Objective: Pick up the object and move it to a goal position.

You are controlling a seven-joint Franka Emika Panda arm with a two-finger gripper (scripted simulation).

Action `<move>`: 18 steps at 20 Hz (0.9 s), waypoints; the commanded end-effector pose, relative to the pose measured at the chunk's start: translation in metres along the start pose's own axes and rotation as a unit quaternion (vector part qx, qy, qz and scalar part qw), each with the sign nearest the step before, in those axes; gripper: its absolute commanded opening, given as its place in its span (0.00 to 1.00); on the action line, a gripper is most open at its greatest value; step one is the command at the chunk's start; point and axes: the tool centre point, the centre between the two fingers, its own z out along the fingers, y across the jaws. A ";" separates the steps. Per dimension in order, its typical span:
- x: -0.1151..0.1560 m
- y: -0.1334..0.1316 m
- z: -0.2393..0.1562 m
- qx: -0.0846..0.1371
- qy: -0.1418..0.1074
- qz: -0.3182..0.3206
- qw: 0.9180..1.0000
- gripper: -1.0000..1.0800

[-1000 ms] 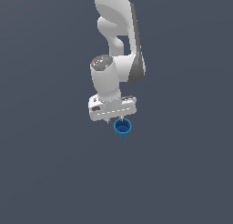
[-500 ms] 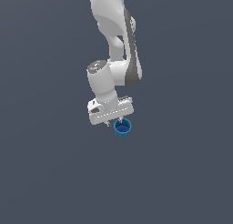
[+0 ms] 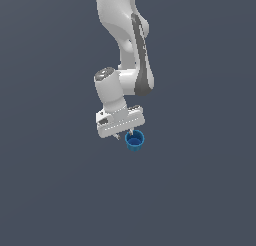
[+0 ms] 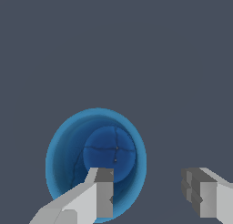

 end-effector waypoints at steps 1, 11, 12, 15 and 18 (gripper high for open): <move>-0.001 0.001 0.001 0.000 0.004 -0.003 1.000 0.62; -0.001 0.001 0.011 0.000 0.005 -0.004 1.000 0.62; -0.001 0.001 0.015 0.000 0.005 -0.004 1.000 0.62; -0.001 0.001 0.025 0.000 0.005 -0.004 1.000 0.62; -0.002 0.001 0.029 0.000 0.005 -0.004 1.000 0.62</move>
